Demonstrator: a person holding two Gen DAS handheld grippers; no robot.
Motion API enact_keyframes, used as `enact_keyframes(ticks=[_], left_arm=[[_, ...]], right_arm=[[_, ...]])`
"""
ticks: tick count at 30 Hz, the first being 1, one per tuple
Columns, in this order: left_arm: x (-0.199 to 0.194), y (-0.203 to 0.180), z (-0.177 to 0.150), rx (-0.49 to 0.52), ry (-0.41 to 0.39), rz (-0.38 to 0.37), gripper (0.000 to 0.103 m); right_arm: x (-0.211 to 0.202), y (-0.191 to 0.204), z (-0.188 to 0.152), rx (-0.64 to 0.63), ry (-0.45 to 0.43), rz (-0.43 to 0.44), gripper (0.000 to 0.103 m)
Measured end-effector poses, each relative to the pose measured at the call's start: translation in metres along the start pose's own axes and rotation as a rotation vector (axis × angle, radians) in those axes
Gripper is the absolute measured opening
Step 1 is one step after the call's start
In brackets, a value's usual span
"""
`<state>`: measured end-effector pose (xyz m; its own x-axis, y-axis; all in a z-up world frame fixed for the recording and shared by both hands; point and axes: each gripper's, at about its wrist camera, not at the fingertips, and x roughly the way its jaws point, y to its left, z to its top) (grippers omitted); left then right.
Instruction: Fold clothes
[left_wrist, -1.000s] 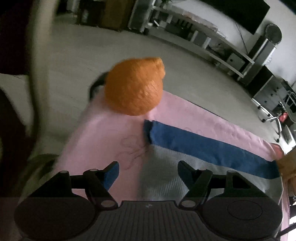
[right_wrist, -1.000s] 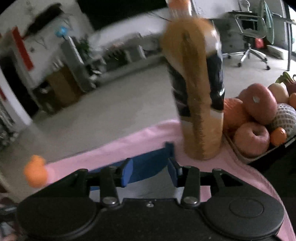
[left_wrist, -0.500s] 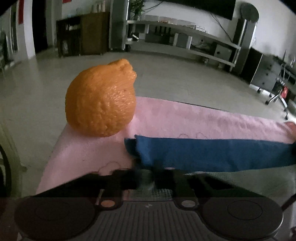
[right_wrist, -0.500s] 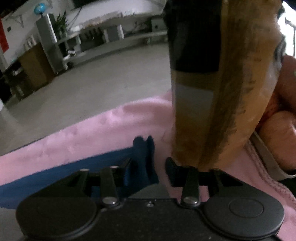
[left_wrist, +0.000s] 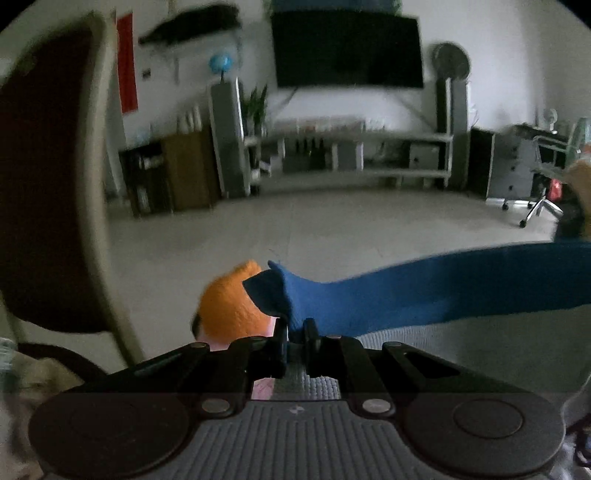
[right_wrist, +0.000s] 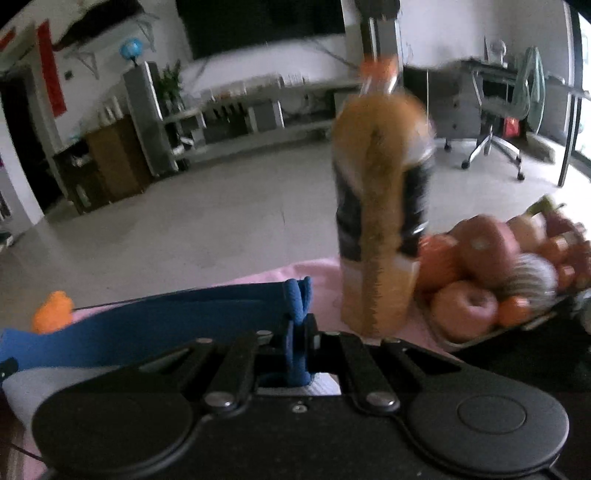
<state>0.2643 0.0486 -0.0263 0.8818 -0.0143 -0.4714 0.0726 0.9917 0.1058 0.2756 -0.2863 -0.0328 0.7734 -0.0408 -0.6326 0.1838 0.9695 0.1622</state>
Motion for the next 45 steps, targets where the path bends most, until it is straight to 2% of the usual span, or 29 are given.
enact_keyframes(ticks=[2,4,5,6,8,9,10,12,14,16,19,21,23,25,27,30,34,38,40,45], left_arm=[[-0.038,0.004,-0.014,-0.003,-0.009,-0.014,0.009],[-0.070,0.014,-0.039,-0.003,0.054,-0.020,0.023],[-0.084,0.021,-0.055,0.003,0.106,-0.033,0.026],[-0.101,0.030,-0.076,0.014,0.153,-0.045,0.030],[-0.127,0.050,-0.109,0.020,0.198,-0.043,0.033],[-0.139,0.062,-0.123,-0.006,0.205,-0.041,0.034],[-0.146,0.074,-0.132,-0.057,0.212,-0.044,0.035],[-0.150,0.095,-0.134,-0.203,0.219,-0.055,0.037],[-0.144,0.103,-0.125,-0.316,0.226,-0.086,0.040],[-0.131,0.096,-0.113,-0.361,0.248,-0.101,0.050],[-0.111,0.075,-0.105,-0.362,0.268,-0.088,0.059],[-0.096,0.064,-0.112,-0.357,0.273,-0.064,0.059],[-0.088,0.058,-0.127,-0.370,0.286,-0.072,0.060],[-0.074,0.058,-0.135,-0.377,0.336,-0.065,0.057],[-0.068,0.059,-0.134,-0.360,0.348,-0.073,0.061],[-0.069,0.060,-0.134,-0.342,0.339,-0.070,0.062],[-0.068,0.062,-0.137,-0.378,0.372,-0.096,0.062],[-0.068,0.058,-0.137,-0.355,0.380,-0.093,0.062],[-0.068,0.056,-0.137,-0.346,0.381,-0.091,0.063],[-0.068,0.061,-0.140,-0.379,0.386,-0.101,0.063]], right_arm=[[-0.042,-0.009,-0.013,-0.006,-0.035,0.010,0.005],[-0.078,-0.020,-0.034,-0.015,-0.043,0.015,0.005],[-0.091,-0.029,-0.051,-0.023,-0.024,0.013,0.005],[-0.103,-0.037,-0.068,-0.031,-0.005,0.011,0.007],[-0.129,-0.054,-0.103,-0.047,0.033,0.007,0.019],[-0.137,-0.064,-0.118,-0.033,0.048,-0.005,0.032],[-0.144,-0.075,-0.131,-0.013,0.062,-0.020,0.038],[-0.152,-0.094,-0.148,0.049,0.089,-0.029,0.040],[-0.149,-0.107,-0.145,0.157,0.110,0.009,0.041],[-0.135,-0.107,-0.138,0.219,0.109,0.072,0.042],[-0.111,-0.100,-0.133,0.269,0.098,0.175,0.043],[-0.090,-0.095,-0.143,0.293,0.093,0.220,0.043],[-0.072,-0.094,-0.156,0.330,0.163,0.222,0.042],[-0.055,-0.094,-0.170,0.366,0.241,0.218,0.041],[-0.049,-0.098,-0.169,0.385,0.257,0.249,0.042],[-0.045,-0.104,-0.166,0.386,0.252,0.223,0.042],[-0.037,-0.110,-0.174,0.444,0.311,0.223,0.042],[-0.033,-0.106,-0.185,0.399,0.373,0.148,0.042],[-0.029,-0.105,-0.190,0.380,0.410,0.137,0.042],[-0.027,-0.108,-0.199,0.455,0.417,0.244,0.037]])
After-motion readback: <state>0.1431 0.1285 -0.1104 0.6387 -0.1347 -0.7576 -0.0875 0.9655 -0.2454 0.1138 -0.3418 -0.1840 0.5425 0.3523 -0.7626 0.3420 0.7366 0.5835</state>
